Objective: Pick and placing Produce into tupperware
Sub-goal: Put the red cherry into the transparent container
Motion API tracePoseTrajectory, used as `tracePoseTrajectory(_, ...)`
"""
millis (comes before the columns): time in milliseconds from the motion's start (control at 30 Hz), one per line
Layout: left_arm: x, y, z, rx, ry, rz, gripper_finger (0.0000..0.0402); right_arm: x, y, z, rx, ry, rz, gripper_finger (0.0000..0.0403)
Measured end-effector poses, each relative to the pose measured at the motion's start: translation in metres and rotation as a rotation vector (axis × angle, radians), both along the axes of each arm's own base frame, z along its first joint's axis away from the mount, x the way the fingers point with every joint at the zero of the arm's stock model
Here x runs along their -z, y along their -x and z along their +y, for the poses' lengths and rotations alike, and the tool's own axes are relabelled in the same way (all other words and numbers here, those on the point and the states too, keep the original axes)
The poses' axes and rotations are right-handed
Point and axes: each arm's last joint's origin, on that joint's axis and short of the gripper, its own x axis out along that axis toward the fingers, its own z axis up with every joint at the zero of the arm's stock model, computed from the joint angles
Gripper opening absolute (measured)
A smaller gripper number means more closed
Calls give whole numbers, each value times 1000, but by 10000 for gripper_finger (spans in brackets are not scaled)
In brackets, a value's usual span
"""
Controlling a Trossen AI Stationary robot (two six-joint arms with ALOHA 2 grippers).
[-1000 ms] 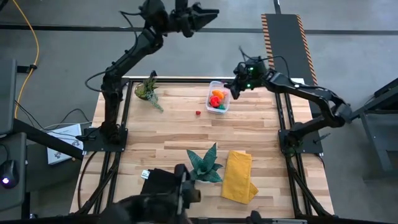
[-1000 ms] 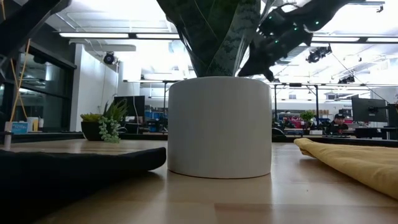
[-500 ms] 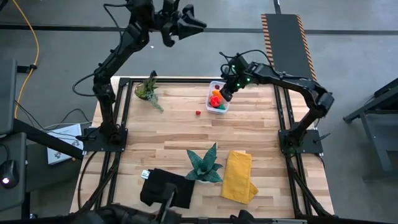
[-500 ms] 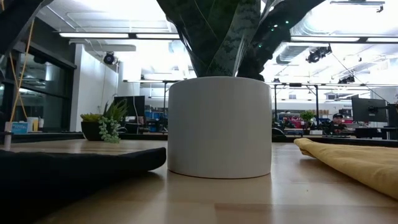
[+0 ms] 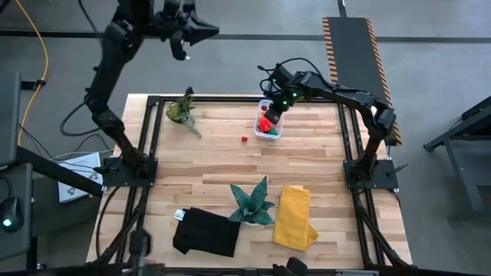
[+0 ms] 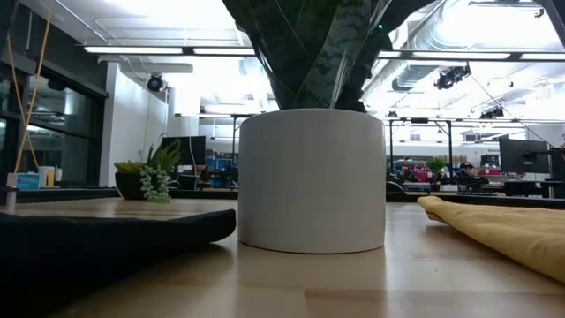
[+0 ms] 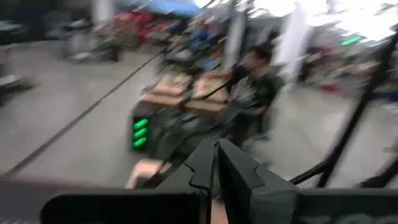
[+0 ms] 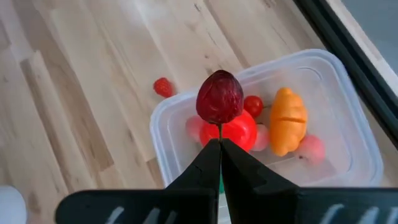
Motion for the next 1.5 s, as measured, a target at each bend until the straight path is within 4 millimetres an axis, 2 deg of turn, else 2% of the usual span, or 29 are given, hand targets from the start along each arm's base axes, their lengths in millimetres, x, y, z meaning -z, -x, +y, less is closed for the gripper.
tracePoseTrajectory(167, 7, 20, -19, -219, -12, 168, 2, 1, -9, 2, -2, -33, 53, 0)
tracePoseTrajectory(267, 14, 29, -30, -279, 33, 268, 4, 3, -12, 1, 18, -55, 82, 0)
tracePoseTrajectory(400, 28, 35, -37, -364, 126, 433, 2, 5, -14, 0, 59, -69, 104, 0)
tracePoseTrajectory(500, 38, 34, -43, -454, 133, 565, 1, 6, -14, -1, 82, -82, 111, 0)
tracePoseTrajectory(667, 58, 18, -42, -533, 132, 715, 1, 11, -12, -1, 123, -80, 173, 0)
tracePoseTrajectory(1067, 135, -28, -27, -447, 214, 909, 0, 21, -11, -2, 149, -95, 247, 0)
tracePoseTrajectory(1300, 171, -37, -18, -435, 256, 965, 0, 24, -10, -5, 193, -101, 260, 0)
tracePoseTrajectory(1500, 184, -40, -16, -416, 274, 974, 0, 29, -12, -6, 192, -90, 272, 0)
